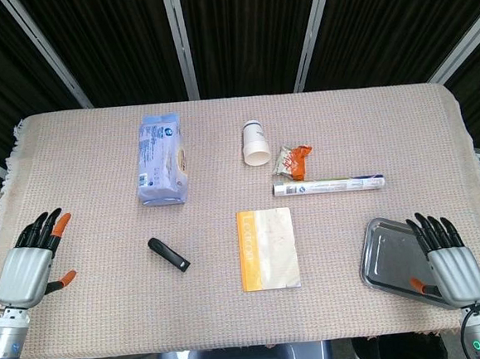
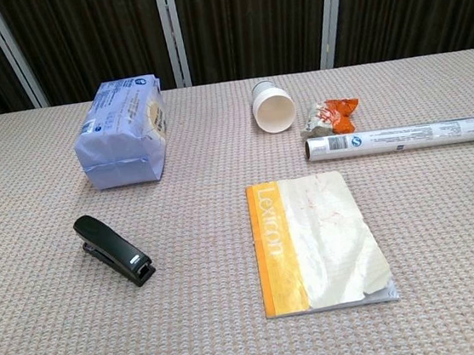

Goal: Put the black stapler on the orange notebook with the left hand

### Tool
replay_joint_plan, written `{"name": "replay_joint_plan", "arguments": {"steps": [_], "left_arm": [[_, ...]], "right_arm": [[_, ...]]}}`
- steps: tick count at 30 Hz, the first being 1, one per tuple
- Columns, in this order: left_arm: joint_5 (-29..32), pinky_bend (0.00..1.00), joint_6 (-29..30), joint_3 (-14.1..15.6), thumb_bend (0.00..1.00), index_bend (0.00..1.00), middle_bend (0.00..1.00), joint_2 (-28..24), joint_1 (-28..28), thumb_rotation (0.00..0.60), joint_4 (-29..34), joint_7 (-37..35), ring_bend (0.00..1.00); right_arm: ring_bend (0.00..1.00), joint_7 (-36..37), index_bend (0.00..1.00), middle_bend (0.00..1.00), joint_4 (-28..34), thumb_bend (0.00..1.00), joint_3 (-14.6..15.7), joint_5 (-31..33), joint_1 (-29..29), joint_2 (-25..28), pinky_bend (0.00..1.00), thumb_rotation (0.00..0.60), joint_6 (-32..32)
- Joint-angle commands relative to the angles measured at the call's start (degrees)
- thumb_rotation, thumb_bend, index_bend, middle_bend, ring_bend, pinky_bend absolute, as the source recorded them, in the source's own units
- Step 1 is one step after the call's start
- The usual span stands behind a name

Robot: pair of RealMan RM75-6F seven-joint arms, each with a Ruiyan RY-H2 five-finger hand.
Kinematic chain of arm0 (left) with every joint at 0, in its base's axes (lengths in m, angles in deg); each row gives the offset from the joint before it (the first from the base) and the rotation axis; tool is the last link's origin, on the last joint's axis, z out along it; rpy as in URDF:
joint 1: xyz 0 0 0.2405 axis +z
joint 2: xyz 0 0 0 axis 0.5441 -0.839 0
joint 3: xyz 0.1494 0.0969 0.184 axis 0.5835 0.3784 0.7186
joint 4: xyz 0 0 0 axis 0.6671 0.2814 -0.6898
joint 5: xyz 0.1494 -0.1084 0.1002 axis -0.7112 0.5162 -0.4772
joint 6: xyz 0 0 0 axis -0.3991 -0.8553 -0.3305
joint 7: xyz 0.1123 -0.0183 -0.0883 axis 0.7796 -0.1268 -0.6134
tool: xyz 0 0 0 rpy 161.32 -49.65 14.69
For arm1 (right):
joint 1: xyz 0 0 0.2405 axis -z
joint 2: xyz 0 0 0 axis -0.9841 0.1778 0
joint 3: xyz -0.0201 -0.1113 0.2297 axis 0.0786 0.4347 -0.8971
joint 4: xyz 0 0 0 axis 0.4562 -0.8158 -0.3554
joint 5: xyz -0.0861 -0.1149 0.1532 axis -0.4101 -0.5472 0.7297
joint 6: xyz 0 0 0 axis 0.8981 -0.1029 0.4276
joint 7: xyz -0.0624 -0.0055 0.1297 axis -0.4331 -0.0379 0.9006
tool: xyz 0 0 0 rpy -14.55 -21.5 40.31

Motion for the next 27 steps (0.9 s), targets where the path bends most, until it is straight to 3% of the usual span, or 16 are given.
{"name": "replay_joint_plan", "arguments": {"steps": [1, 7, 12, 17, 27], "left_arm": [[-1.2, 0.18, -1.2, -0.5, 0.09, 0.00, 0.07, 0.6, -1.4, 0.600, -1.1, -1.0, 0.01], [-5.4, 0.22, -8.3, 0.8, 0.09, 0.00, 0.12, 5.7, -7.0, 0.600, -6.7, -6.2, 0.07], [-8.3, 0.24, -12.3, 2.0, 0.09, 0.00, 0.14, 11.1, -10.7, 0.600, -10.8, -5.8, 0.09], [-9.0, 0.24, -15.4, 1.9, 0.09, 0.00, 0.14, 16.0, -13.9, 0.600, -13.9, -5.7, 0.10], [-8.5, 0.24, -18.8, 2.6, 0.10, 0.05, 0.18, 20.0, -16.9, 0.600, -16.8, -4.0, 0.13]], "right_arm": [[0.00, 0.1, 0.00, 0.00, 0.1, 0.02, 0.0, -0.2, -0.1, 0.0, 0.00, 0.600, 0.0], [0.00, -0.6, 0.00, 0.00, -0.4, 0.02, 0.1, 0.0, -0.8, -0.6, 0.00, 0.600, 1.6], [0.00, 0.0, 0.00, 0.00, -0.3, 0.02, 0.0, 0.1, -0.4, -0.1, 0.00, 0.600, 0.7], [0.00, 0.7, 0.00, 0.00, -0.3, 0.02, -0.1, 0.2, 0.0, 0.3, 0.00, 0.600, -0.2], [0.00, 1.6, 0.00, 0.00, -0.8, 0.02, -0.8, 1.4, 0.4, 0.7, 0.00, 0.600, -0.7]]}}
